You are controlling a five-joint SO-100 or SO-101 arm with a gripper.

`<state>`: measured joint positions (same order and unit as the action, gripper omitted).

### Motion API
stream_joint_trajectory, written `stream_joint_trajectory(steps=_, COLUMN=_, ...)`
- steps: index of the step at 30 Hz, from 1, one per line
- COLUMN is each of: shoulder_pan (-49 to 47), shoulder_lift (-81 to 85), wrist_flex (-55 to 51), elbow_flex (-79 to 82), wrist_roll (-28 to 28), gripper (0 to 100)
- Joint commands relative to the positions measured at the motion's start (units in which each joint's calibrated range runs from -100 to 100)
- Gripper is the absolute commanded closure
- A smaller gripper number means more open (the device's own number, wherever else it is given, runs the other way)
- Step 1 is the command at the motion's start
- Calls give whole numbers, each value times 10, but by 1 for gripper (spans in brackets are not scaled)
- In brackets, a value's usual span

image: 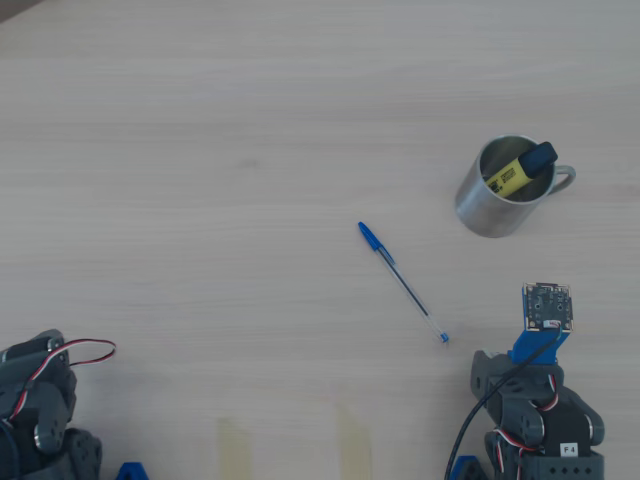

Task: Grab the blue pen and put it in the silver cup.

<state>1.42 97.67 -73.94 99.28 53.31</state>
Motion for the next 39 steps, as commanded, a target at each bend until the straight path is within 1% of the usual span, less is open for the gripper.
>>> stream_joint_trajectory(steps=1, shoulder_pan=3, shoulder_lift=-6, wrist_flex=-14, elbow_flex=4, wrist_roll=2, gripper=98)
stream_joint_trajectory(steps=25, shoulder_pan=-2, shoulder_lift=-7, wrist_flex=-14, elbow_flex=4, wrist_roll=-3, gripper=98)
stream_joint_trajectory(steps=28, shoulder_pan=-22, shoulder_lift=-9, wrist_flex=-11, elbow_flex=3, wrist_roll=-1, gripper=97)
stream_joint_trajectory(steps=30, shoulder_pan=-35, shoulder_lift=-22, wrist_flex=-4, elbow_flex=-5, wrist_roll=1, gripper=95)
stream_joint_trajectory(steps=36, shoulder_pan=-59, shoulder_lift=-121, wrist_flex=32, elbow_flex=-61, wrist_roll=-3, gripper=83)
stream_joint_trajectory(steps=39, shoulder_pan=-74, shoulder_lift=-178, wrist_flex=47, elbow_flex=-96, wrist_roll=-3, gripper=82)
